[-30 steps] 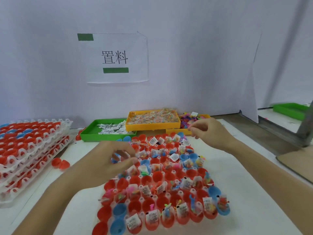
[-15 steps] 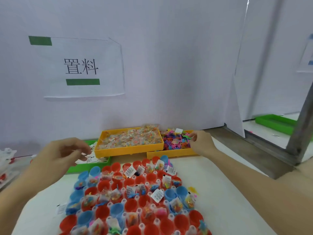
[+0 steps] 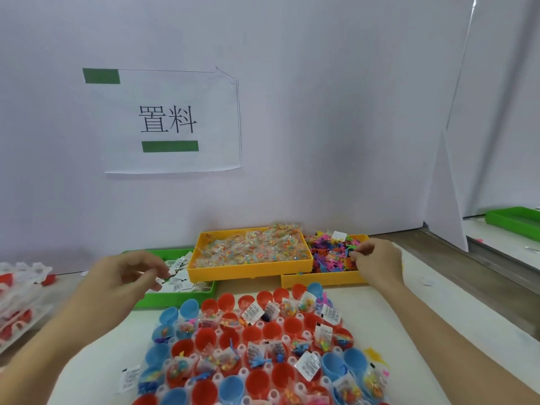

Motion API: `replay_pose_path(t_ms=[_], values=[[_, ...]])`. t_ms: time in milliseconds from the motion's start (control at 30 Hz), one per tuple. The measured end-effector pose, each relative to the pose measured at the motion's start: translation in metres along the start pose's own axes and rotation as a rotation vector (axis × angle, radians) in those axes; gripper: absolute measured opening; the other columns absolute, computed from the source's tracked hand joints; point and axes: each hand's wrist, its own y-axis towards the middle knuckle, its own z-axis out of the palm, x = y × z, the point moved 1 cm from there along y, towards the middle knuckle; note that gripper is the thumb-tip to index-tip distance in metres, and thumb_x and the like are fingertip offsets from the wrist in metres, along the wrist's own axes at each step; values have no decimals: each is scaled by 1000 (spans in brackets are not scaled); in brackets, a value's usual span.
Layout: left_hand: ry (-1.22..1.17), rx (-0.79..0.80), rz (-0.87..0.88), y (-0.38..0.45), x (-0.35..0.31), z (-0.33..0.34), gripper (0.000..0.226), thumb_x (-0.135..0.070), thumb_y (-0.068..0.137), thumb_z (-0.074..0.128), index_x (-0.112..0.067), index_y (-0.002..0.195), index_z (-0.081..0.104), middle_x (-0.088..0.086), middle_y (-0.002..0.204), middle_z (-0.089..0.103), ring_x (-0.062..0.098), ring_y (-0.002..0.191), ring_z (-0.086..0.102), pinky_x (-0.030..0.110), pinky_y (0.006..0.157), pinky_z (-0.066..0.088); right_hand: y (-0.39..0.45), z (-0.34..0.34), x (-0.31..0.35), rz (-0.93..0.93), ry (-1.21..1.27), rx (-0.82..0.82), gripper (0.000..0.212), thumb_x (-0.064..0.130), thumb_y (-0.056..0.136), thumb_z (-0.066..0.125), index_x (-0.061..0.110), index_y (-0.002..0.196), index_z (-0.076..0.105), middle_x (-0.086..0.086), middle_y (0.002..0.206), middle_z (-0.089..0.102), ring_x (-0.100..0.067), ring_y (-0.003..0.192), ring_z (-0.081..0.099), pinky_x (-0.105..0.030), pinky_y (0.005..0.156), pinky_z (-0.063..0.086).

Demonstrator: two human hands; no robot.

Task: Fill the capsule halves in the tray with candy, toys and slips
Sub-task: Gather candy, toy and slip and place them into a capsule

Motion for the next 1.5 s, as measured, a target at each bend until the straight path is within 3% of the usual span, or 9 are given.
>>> replay_pose_path(t_ms=[200,367,467,567,733,1000,1200,1300,1500], values=[[49,-124,-76,2,8,-2,25,2,90,56,-15,79,71,-2,79,74,16,71,71,34,68,54,-4,-5,7,-12,107,-42,7,10,88,73,7,93,76,-11,96,74,-27,94,64,-39,84,54],[163,-188,-112,9,22,3,23,-5,87,61,-22,75,71,-7,77,73,15,73,70,34,69,53,-5,-5,3,3,159,-52,11,7,90,68,6,100,73,-13,96,72,-23,86,61,-30,76,47],[241,-146,-138,22,30,14,17,-9,87,63,-22,81,71,-6,83,72,10,76,66,25,65,48,-4,-6,3,0,195,-4,20,7,92,65,9,111,69,-8,90,67,-23,85,58,-28,67,43],[292,-56,-113,37,28,29,13,-13,89,63,-25,90,69,-8,88,69,4,78,64,16,61,45,0,-9,5,-23,203,46,19,5,93,61,11,105,75,-8,93,68,-20,84,58,-29,70,42],[325,70,26,65,6,67,6,-24,89,65,-25,93,69,-7,89,68,9,79,63,20,68,48,3,-14,12,-58,267,95,10,8,90,67,14,90,76,-5,90,71,-17,85,61,-30,75,47],[314,162,176,94,-36,136,15,-32,93,61,-19,97,68,-3,88,64,14,77,58,30,71,50,-3,-15,29,-47,464,229,10,11,90,71,19,91,76,3,83,74,-11,78,70,-23,66,53],[428,160,90,106,-46,161,15,-21,91,65,-10,100,68,9,98,65,23,84,58,38,77,52,-14,-12,42,-90,500,294,22,6,90,70,26,80,75,0,79,76,-14,74,73,-21,66,58],[408,137,62,107,-48,162,13,-15,89,66,-6,98,69,11,95,66,28,88,63,41,79,55,-19,-8,45,-98,480,313,23,5,90,69,25,81,76,0,80,76,-16,79,72,-29,73,59],[379,54,66,106,-51,154,18,1,86,54,-1,90,71,15,89,69,28,75,64,34,64,53,-22,-6,48,-67,513,317,21,5,91,68,23,83,76,-2,78,76,-16,76,73,-37,77,62]])
